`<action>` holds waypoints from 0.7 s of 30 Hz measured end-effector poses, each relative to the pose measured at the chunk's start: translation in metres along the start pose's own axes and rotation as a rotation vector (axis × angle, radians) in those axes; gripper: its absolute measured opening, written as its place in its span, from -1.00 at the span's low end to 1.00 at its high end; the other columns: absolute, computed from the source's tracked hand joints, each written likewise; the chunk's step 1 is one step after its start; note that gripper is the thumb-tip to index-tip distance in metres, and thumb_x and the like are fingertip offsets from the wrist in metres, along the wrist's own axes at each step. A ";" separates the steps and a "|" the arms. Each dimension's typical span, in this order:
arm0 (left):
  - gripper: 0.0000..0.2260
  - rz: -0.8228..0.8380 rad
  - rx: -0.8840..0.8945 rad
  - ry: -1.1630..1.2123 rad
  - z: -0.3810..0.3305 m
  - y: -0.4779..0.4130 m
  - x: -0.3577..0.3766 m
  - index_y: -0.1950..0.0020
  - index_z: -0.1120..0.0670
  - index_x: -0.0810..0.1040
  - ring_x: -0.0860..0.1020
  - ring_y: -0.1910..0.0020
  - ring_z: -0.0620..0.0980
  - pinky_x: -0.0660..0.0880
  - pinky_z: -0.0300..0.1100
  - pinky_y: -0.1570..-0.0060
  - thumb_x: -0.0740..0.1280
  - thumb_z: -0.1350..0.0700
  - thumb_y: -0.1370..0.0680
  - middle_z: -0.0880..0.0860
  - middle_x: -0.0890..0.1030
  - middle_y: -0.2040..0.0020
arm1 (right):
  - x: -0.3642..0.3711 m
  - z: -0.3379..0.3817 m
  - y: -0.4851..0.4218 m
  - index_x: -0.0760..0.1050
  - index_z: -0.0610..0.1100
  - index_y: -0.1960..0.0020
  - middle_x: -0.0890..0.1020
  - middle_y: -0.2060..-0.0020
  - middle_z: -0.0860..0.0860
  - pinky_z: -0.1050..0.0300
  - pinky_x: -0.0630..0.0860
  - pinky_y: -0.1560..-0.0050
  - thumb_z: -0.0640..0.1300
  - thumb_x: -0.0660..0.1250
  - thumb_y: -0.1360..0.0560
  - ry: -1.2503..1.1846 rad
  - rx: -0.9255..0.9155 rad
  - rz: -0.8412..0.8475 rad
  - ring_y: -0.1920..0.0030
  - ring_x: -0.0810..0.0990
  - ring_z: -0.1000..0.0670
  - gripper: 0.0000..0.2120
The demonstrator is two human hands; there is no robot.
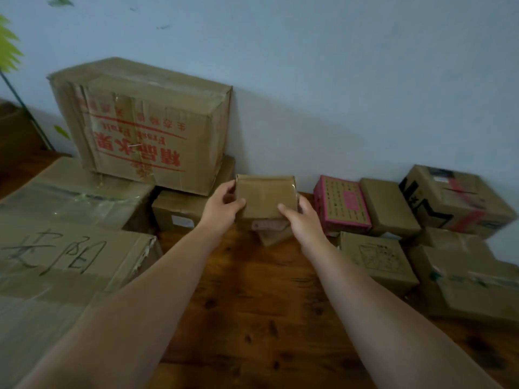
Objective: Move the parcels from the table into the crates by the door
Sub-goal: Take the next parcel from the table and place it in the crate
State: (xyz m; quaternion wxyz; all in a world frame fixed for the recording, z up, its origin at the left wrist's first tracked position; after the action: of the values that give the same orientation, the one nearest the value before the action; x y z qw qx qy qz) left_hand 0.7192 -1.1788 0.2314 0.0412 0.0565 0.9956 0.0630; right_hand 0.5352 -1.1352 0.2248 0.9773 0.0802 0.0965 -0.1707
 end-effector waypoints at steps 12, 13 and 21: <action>-0.63 0.006 -0.122 0.165 -0.031 0.002 0.023 -0.36 0.03 0.44 0.58 0.01 0.03 0.54 -0.05 -0.02 0.31 0.05 -0.56 0.06 0.59 -0.13 | -0.034 0.028 0.008 0.44 0.10 -0.26 0.61 -0.10 0.10 0.22 0.52 0.10 0.09 0.46 -0.36 -0.077 -0.099 0.150 -0.08 0.60 0.08 -0.51; -0.65 0.004 -0.155 0.187 -0.030 0.003 0.023 -0.33 0.04 0.47 0.58 0.03 0.05 0.54 -0.01 -0.06 0.32 0.04 -0.55 0.07 0.60 -0.10 | -0.035 0.027 0.008 0.42 0.09 -0.28 0.60 -0.10 0.10 0.23 0.53 0.11 0.06 0.48 -0.35 -0.068 -0.098 0.170 -0.08 0.60 0.08 -0.47; -0.28 0.401 -0.085 -0.018 -0.041 0.017 0.045 -0.45 -0.22 0.27 0.36 -0.25 -0.02 0.23 0.03 -0.30 0.42 -0.18 -0.32 -0.09 0.42 -0.29 | -0.066 0.016 0.010 0.56 -0.01 -0.02 0.68 0.07 0.03 0.06 0.53 0.05 0.24 0.34 -0.43 -0.064 0.099 -0.061 0.05 0.64 0.02 -0.64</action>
State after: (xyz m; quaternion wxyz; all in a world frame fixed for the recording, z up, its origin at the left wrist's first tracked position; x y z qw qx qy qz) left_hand 0.6728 -1.1621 0.2709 0.0393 0.2522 0.9604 0.1116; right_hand 0.4800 -1.1081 0.2561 0.9690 0.1200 0.0591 -0.2076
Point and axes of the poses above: each hand's wrist, its own y-axis away from the middle knuckle, its own x-axis out of the palm, z = x × y, the point moved 6 cm from there along -y, towards the middle knuckle
